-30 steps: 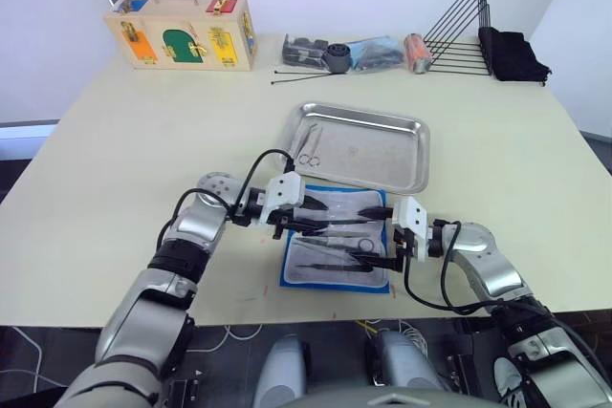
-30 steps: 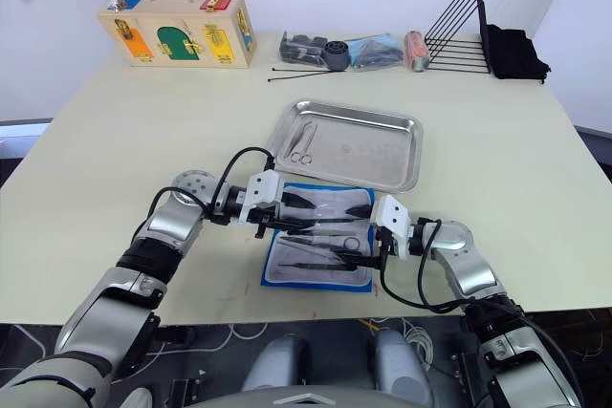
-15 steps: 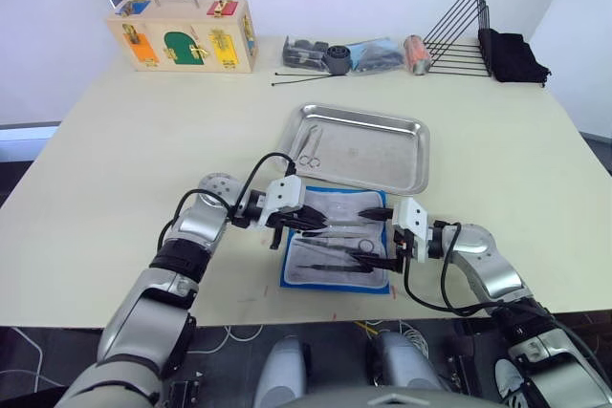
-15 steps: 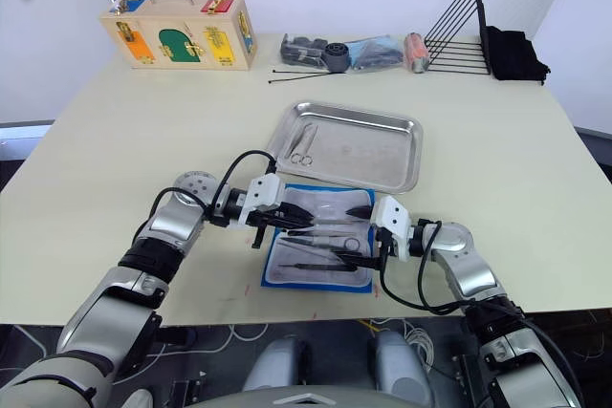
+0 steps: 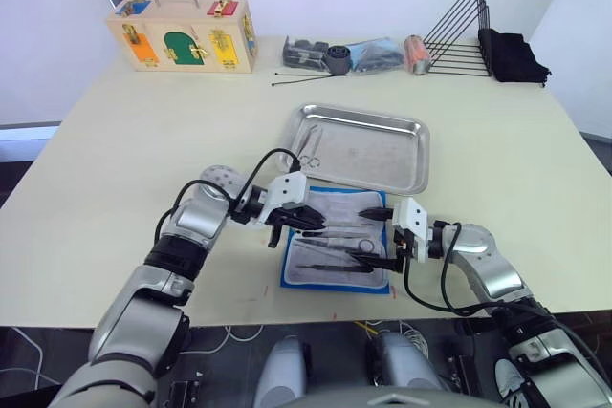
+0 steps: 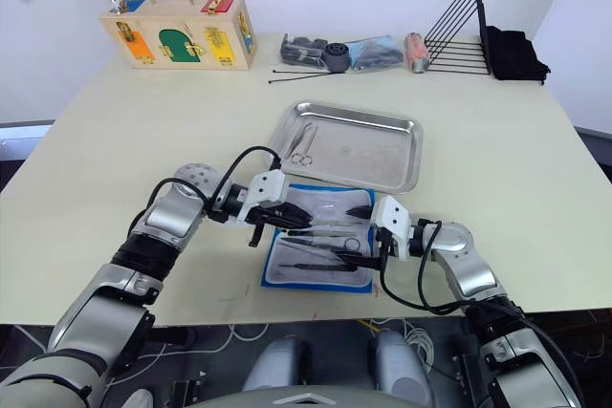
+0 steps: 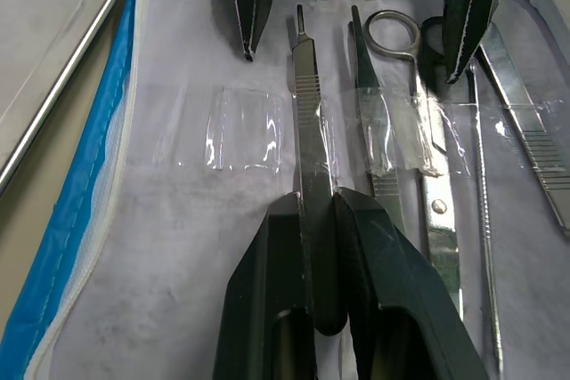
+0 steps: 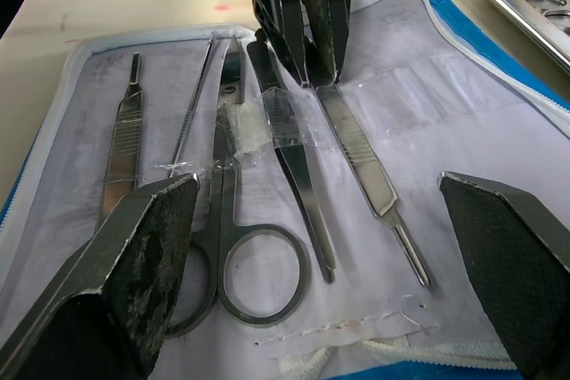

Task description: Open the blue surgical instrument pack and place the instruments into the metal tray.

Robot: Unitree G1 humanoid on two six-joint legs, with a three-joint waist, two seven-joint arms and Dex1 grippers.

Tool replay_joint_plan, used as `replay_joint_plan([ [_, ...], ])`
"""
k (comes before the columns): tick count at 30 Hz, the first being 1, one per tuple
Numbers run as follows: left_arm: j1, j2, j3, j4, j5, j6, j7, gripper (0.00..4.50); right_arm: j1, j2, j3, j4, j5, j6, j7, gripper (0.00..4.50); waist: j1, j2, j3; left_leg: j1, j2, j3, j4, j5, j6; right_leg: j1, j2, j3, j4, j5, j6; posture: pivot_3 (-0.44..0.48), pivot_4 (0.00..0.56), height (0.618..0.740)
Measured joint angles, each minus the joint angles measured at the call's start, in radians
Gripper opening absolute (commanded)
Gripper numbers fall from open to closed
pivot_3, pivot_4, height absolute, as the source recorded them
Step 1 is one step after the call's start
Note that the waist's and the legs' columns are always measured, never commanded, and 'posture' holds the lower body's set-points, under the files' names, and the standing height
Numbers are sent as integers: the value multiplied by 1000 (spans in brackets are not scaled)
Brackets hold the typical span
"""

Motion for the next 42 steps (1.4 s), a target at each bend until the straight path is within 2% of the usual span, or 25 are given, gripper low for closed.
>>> replay_joint_plan([
  [5, -15, 47, -9, -63, 11, 85, -22, 84, 0, 0, 0, -1, 0, 0, 0, 4500, 0, 0, 0, 0, 0, 0, 0, 0, 0, 0, 0, 0, 0, 0, 0, 0, 150, 740],
  [29, -57, 173, -24, -122, 28, 128, -93, 84, 2, 0, 0, -2, 0, 0, -1, 4500, 0, 0, 0, 0, 0, 0, 0, 0, 0, 0, 0, 0, 0, 0, 0, 0, 150, 740],
  [35, -56, 270, -5, -134, 6, 130, -123, 84, 2, 0, 0, -2, 0, 0, -1, 4500, 1, 0, 1, 0, 0, 0, 0, 0, 0, 0, 0, 0, 0, 0, 0, 0, 150, 740],
  [42, -48, 322, -2, -192, -31, 149, -129, 84, 1, 1, 0, -2, 0, 0, -1, 4500, 0, 0, 1, 0, 0, 0, 0, 0, 0, 0, 0, 0, 0, 0, 0, 0, 150, 740],
])
